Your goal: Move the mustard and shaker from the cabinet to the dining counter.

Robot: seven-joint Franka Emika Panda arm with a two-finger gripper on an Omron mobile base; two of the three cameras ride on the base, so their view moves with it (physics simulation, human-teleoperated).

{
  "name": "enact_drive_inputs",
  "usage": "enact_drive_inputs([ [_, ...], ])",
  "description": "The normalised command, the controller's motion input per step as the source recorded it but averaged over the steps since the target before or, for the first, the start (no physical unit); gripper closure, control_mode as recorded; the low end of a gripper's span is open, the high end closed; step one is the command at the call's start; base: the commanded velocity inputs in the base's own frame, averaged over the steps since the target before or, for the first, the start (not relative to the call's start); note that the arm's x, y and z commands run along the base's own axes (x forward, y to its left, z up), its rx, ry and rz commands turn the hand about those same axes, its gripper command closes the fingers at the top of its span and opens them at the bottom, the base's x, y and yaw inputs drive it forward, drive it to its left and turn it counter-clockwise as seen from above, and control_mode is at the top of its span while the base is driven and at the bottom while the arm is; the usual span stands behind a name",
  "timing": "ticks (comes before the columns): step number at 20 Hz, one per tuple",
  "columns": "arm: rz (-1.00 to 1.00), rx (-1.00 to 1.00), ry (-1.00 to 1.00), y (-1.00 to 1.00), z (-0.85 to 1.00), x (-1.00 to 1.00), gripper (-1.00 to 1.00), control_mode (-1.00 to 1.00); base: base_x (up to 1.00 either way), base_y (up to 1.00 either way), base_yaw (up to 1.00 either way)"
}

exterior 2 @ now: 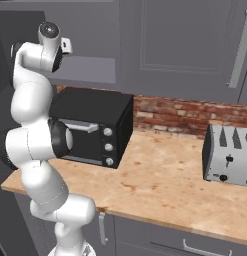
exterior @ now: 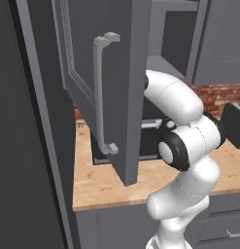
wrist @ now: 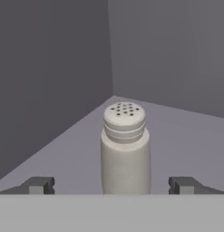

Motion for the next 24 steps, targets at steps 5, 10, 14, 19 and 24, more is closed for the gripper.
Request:
enact_drive_inputs([
  [5,0.0,0.0,0.01,0.1,0.0,0.29,-1.0,-1.0,0.0,0.0,0.0],
  [10,0.0,0.0,0.03,0.1,0.0,0.22,-1.0,-1.0,0.0,0.0,0.0],
  [14,0.0,0.0,0.04,0.03,0.0,0.26,-1.0,-1.0,0.0,0.0,0.0],
  [19,0.0,0.0,0.02,0.0,-0.05,0.25,1.0,-1.0,0.0,0.0,0.0],
  [24,0.0,0.0,0.0,0.0,-0.14,0.09,1.0,-1.0,0.0,0.0,0.0],
])
